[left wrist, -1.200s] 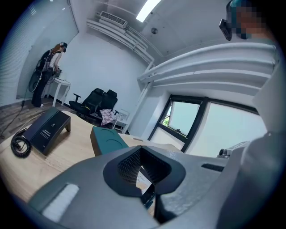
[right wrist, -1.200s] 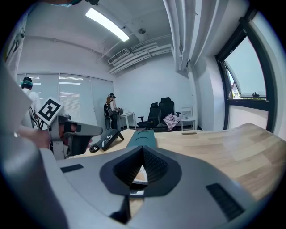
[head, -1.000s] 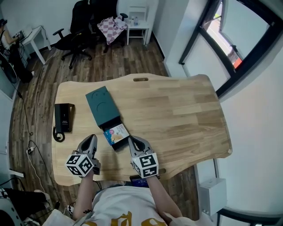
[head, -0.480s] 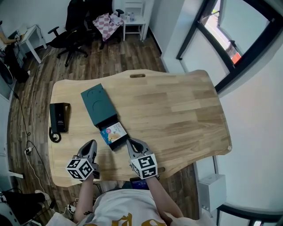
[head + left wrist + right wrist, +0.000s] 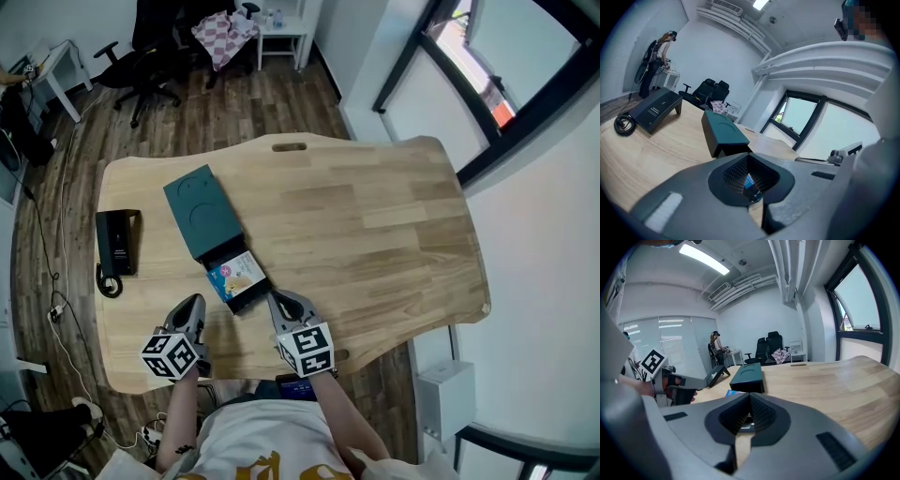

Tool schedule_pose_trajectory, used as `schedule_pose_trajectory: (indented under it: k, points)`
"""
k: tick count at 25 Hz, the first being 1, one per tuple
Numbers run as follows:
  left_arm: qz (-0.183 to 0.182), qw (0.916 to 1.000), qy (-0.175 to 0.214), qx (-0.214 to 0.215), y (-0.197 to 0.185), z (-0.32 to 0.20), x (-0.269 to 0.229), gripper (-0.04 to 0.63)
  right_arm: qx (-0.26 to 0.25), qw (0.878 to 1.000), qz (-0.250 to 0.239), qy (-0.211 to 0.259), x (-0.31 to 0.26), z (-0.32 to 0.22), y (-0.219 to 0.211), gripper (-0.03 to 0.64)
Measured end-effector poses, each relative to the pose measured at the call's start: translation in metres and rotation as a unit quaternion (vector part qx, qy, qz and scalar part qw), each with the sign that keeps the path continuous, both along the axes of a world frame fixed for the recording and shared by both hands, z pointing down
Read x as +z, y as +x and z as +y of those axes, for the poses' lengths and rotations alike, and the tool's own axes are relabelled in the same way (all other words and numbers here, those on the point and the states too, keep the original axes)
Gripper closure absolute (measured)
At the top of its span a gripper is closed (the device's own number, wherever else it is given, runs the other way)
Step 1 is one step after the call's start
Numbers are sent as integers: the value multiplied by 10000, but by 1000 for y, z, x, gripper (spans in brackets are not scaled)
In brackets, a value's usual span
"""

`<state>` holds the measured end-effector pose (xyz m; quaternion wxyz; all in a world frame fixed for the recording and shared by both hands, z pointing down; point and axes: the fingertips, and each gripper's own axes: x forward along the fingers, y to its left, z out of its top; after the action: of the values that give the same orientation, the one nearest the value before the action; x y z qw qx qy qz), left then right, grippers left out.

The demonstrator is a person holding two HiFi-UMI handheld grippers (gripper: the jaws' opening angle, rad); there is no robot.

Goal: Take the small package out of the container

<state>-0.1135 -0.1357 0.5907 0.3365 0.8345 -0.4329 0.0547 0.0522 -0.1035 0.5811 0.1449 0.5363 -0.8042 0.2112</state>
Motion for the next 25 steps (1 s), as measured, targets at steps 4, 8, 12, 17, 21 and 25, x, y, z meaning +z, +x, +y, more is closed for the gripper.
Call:
schedule_pose_trajectory:
  k: [4, 8, 12, 17, 21, 25]
  points:
    - [-111, 9995, -287, 88, 1, -1, 17, 594, -12, 10000, 7, -81, 7, -5, -2, 612]
    - [-103, 9982, -563, 160, 4, -1, 31, 592, -16, 9998, 13, -199, 16, -13, -2, 612]
    - [-94, 9976, -664, 186, 8, -10, 40, 592, -50, 9995, 52, -298, 26, -23, -2, 612]
    - [-99, 9956, -886, 293, 16, -16, 52, 571, -130, 9990, 80, -413, 34, -33, -2, 612]
    - [-7, 9926, -1108, 493, 28, -19, 63, 513, -295, 9983, 118, -496, 41, -40, -6, 612]
    - [133, 9903, -1265, 558, 38, -25, 70, 384, -413, 9974, 91, -579, 49, -44, -13, 612]
